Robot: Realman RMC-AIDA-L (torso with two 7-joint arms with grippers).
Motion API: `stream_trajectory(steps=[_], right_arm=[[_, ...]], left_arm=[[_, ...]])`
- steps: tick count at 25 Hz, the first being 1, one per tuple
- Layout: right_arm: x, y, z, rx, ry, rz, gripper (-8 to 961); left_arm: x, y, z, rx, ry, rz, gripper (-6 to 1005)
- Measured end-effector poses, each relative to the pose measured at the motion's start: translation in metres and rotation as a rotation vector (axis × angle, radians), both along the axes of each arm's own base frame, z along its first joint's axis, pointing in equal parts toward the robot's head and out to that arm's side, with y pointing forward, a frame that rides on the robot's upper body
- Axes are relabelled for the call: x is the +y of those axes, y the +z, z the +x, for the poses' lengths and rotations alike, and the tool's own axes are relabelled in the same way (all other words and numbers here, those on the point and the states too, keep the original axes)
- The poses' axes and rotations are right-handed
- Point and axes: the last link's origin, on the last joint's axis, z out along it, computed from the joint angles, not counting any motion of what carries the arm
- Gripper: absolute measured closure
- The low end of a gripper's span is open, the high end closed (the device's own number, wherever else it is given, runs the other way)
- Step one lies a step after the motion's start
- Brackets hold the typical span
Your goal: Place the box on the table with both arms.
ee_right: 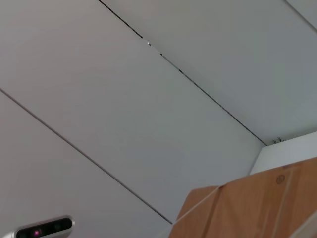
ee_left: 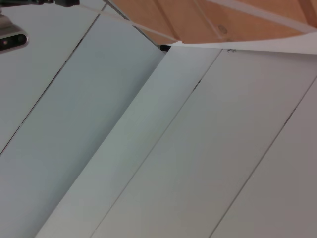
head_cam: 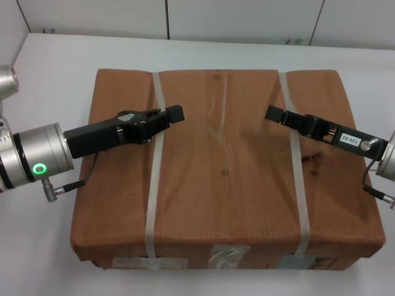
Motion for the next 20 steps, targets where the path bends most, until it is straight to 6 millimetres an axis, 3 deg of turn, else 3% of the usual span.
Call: stream_trajectory(steps=[20], right_arm=[[0.0010, -0.0012, 0.0025, -0.016, -0.009, 0.011, 927]], left_arm=[[0.0012, -0.0010, -0.0033, 0.017, 0.014, 0.011, 931]])
